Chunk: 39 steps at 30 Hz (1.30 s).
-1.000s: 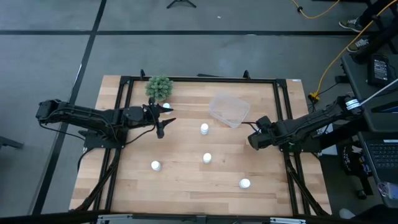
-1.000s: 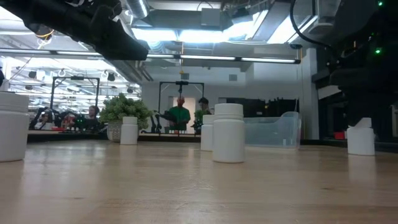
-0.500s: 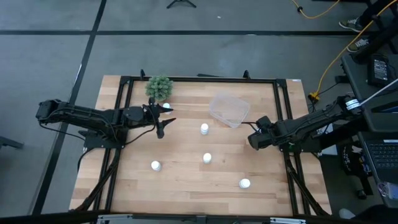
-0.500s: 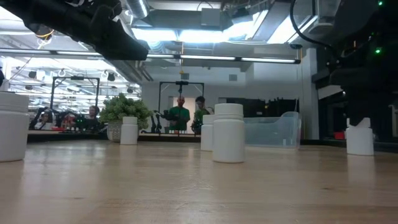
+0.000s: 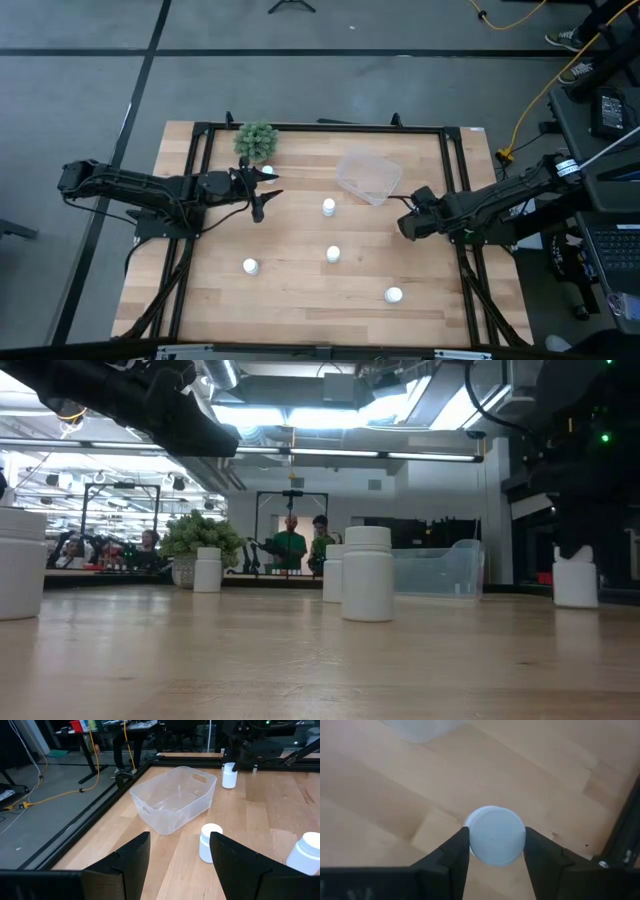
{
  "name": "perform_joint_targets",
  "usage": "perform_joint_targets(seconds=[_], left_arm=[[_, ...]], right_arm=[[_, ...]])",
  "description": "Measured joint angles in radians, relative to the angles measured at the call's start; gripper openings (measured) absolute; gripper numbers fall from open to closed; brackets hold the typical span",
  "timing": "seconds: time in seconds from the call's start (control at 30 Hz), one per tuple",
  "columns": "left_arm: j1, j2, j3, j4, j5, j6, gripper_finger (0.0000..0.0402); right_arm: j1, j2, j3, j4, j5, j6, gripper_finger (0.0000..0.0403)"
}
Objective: Pick and place pill bottles into a basket
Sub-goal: Put the white pill bottle into the transparent bin
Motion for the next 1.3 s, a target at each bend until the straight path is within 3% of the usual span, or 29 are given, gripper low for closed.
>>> perform_joint_targets(seconds=[0.77,0.9,1.03,1.3], left_arm=[[0.0,0.0,0.0,0.0,-0.003,0.002,0.02],[0.0,0.0,0.0,0.0,-0.041,0.002,0.02],[0.0,0.0,0.0,0.0,-0.093,0.001,0.02],[0.0,0.0,0.0,0.001,-0.098,0.0,0.02]], right_arm=[[0.0,-0.001,0.357,0.038,0.12,-0.519,0.0161],[0.0,-0.001,0.418,0.059,0.136,-0.616,0.0161],[-0.001,-0.001,0.441,0.069,0.189,-0.673,0.0161],[-0.065,-0.001,0.427,0.121,0.196,-0.685,0.0161]])
